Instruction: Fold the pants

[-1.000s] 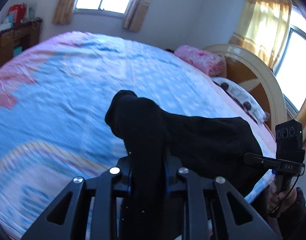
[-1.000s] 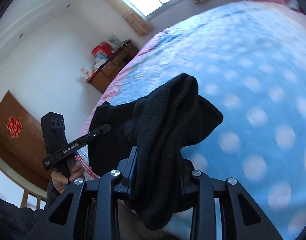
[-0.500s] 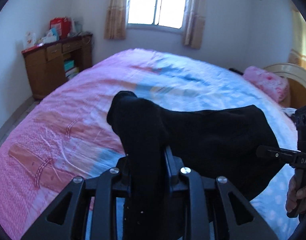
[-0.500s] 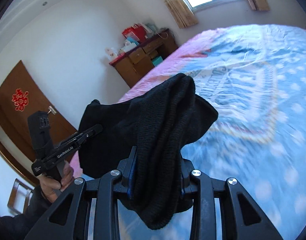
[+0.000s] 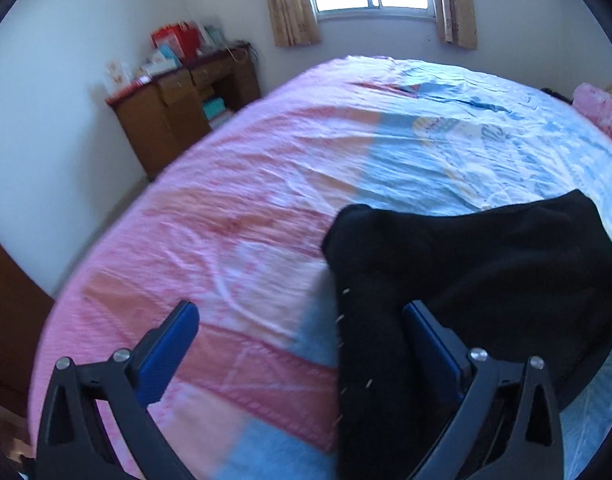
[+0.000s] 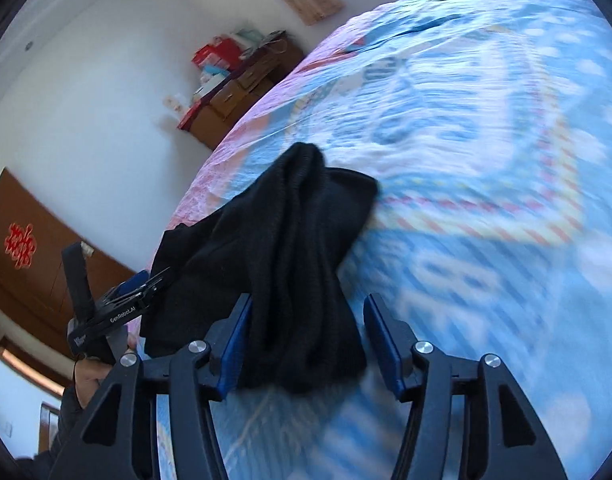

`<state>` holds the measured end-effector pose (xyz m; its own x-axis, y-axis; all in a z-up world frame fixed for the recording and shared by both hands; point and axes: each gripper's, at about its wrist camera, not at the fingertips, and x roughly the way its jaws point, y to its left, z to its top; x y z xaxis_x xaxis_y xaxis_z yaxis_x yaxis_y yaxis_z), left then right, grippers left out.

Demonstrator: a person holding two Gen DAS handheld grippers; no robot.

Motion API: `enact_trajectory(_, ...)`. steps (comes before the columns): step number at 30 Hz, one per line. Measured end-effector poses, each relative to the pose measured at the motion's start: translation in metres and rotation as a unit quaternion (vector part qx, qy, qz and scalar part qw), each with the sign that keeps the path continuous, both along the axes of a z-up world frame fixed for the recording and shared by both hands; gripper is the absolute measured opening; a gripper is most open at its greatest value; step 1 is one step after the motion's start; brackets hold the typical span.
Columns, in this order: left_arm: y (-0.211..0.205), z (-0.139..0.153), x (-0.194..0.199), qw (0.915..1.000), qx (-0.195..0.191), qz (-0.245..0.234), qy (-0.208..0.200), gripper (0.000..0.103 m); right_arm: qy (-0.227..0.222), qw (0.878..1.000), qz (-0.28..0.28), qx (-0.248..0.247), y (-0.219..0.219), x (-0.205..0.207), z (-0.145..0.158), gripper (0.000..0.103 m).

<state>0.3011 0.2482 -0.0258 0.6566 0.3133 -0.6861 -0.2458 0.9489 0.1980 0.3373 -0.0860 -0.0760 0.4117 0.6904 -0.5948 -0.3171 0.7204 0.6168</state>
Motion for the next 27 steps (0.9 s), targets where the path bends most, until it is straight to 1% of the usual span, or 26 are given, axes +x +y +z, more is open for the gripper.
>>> enact_trajectory(2,-0.002,0.011,-0.011,0.9996,0.027,0.009,-0.009,0.103,-0.01,0.999,-0.03,-0.012,-0.007,-0.018,0.013,0.058)
enact_trajectory(4,-0.006,0.025,-0.031,0.999,0.034,0.014,-0.027,0.103,-0.045,0.997,-0.057,-0.029,-0.012,-0.042,0.035,0.058)
enact_trajectory(7,-0.013,0.042,-0.058,0.9984,0.02,0.016,-0.05,0.103,-0.098,0.993,-0.053,-0.049,0.0,-0.081,0.071,0.058)
enact_trajectory(8,-0.015,0.045,-0.066,0.9982,0.018,0.016,-0.055,0.103,-0.111,0.991,-0.048,-0.053,0.008,-0.092,0.082,0.06)
enact_trajectory(9,-0.019,0.049,-0.072,0.998,0.017,0.016,-0.059,0.103,-0.123,0.989,-0.044,-0.062,0.017,-0.103,0.092,0.064)
enact_trajectory(12,-0.029,0.057,-0.094,0.9971,0.019,0.024,-0.07,0.103,-0.158,0.983,-0.046,-0.08,0.042,-0.133,0.111,0.067)
enact_trajectory(14,-0.034,0.061,-0.106,0.9964,0.015,0.027,-0.078,0.103,-0.169,0.981,-0.042,-0.084,0.057,-0.145,0.115,0.068)
enact_trajectory(17,-0.038,0.066,-0.128,0.9953,-0.008,0.032,-0.091,0.103,-0.176,0.977,-0.055,-0.111,0.075,-0.165,0.12,0.069)
enact_trajectory(20,-0.043,0.069,-0.151,0.9938,-0.017,0.037,-0.104,0.103,-0.211,0.967,-0.067,-0.124,0.082,-0.197,0.125,0.069)
enact_trajectory(24,-0.052,0.072,-0.182,0.9911,-0.023,0.043,-0.124,0.103,-0.243,0.959,-0.09,-0.116,0.077,-0.231,0.131,0.072)
enact_trajectory(27,-0.06,0.075,-0.205,0.9884,-0.013,0.048,-0.143,0.103,-0.266,0.952,-0.101,-0.109,0.074,-0.254,0.137,0.074)
